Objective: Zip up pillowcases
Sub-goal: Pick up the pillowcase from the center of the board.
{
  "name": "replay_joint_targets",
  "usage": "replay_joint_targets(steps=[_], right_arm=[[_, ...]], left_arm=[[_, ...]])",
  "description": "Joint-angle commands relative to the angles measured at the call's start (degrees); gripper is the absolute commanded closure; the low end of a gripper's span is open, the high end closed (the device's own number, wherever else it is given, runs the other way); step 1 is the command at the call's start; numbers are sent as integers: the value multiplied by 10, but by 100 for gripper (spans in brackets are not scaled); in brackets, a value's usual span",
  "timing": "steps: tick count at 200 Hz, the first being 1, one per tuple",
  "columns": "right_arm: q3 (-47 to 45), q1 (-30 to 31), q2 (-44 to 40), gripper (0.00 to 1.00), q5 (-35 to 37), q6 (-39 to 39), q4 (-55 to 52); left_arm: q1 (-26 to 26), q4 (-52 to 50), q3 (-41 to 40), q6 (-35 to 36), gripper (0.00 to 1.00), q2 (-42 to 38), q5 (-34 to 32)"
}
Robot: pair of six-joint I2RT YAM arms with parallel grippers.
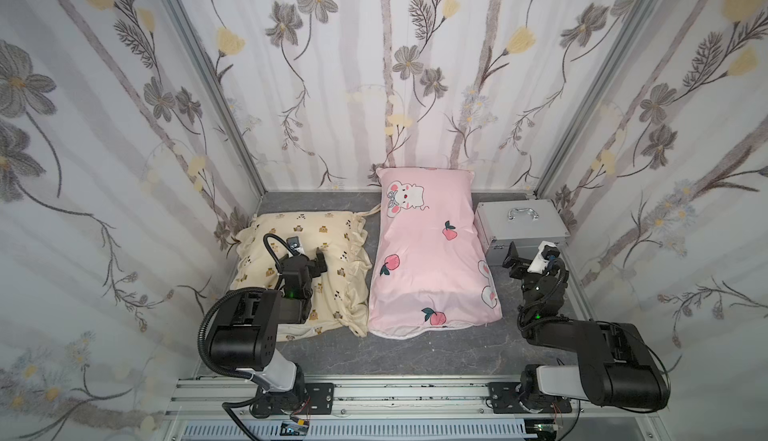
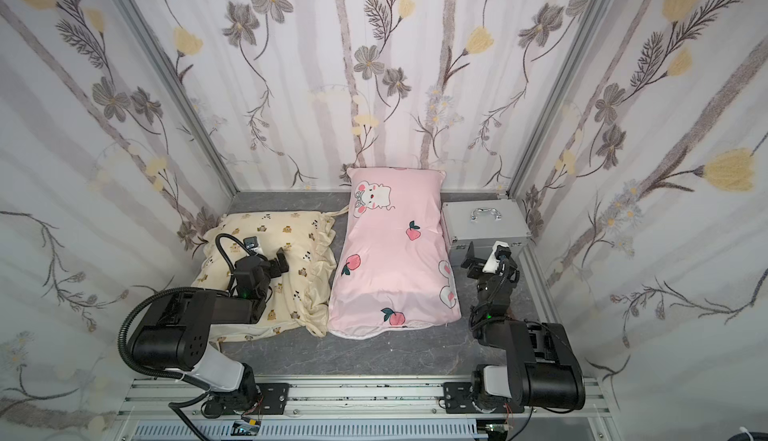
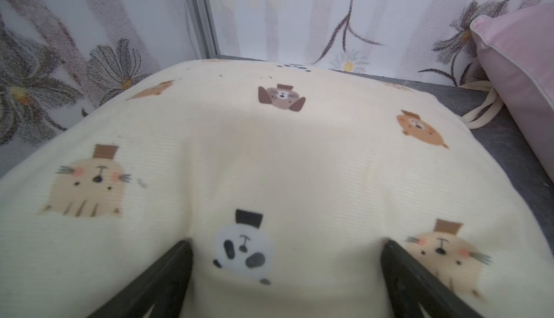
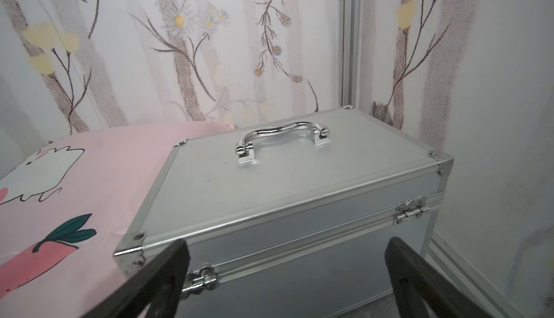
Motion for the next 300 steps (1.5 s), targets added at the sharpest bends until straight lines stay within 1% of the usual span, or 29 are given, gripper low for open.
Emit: replay_joint_targets(steps=[1,38,58,65,105,141,150,158,166,172,177,179,183,199,209,220,231,239,248,255,261,272,287,300], right_arm=[[1,0,1,0,-1,-6,18],[2,0,1,0,-1,-7,17],[14,0,3,0,-50,-25,-6],[15,0,3,0,-54,-26,-5],[21,-3,6,0,-60,-22,-16],[19,-9,4,0,-70,-17,-12],[15,-8,-3,0,-57,-13,-6],[13,-8,-27,0,-41,-10,-24],[21,-5,-70,0,-20,-4,-83],[43,-6,-106,0,-16,12,-171],[67,-5,-138,0,-22,24,-254],[72,-5,-144,0,-24,26,-270],[93,-3,-169,0,-31,40,-342],[131,14,-227,0,-28,85,-509],[154,28,-254,0,-27,112,-613],[170,41,-278,0,-34,142,-704],[171,47,-296,0,-64,166,-766],[165,48,-309,0,-108,179,-788],[151,48,-321,0,-172,183,-792],[142,48,-328,0,-214,186,-790],[138,48,-330,0,-237,186,-794],[134,48,-327,0,-254,182,-799],[134,48,-308,0,-269,175,-796],[133,47,-282,0,-299,172,-776]], left_arm=[[0,2,-1,-5,0,1,-6],[0,2,0,-4,0,0,-6],[0,2,0,-5,0,2,-5],[0,2,-1,-5,0,1,-5],[0,2,0,-4,0,2,-5],[9,-6,2,-7,0,0,15],[9,-3,1,-4,3,-4,19],[5,-31,5,1,3,-28,16],[-12,-84,14,8,3,-73,-23],[-31,-109,18,19,3,-105,-72],[-50,-131,21,25,3,-134,-103],[-56,-142,22,26,3,-147,-111],[-66,-165,27,24,3,-171,-121],[-114,-280,68,5,4,-251,-151],[-159,-358,106,-11,4,-274,-174],[-223,-425,146,-39,4,-277,-197],[-290,-457,176,-74,5,-261,-206],[-335,-464,193,-101,6,-241,-207],[-373,-471,219,-130,7,-207,-189],[-396,-477,242,-154,7,-174,-163],[-408,-480,263,-172,7,-140,-137],[-426,-471,301,-190,7,-79,-92],[-444,-465,354,-195,7,-2,-42],[-455,-465,400,-192,6,54,-13]])
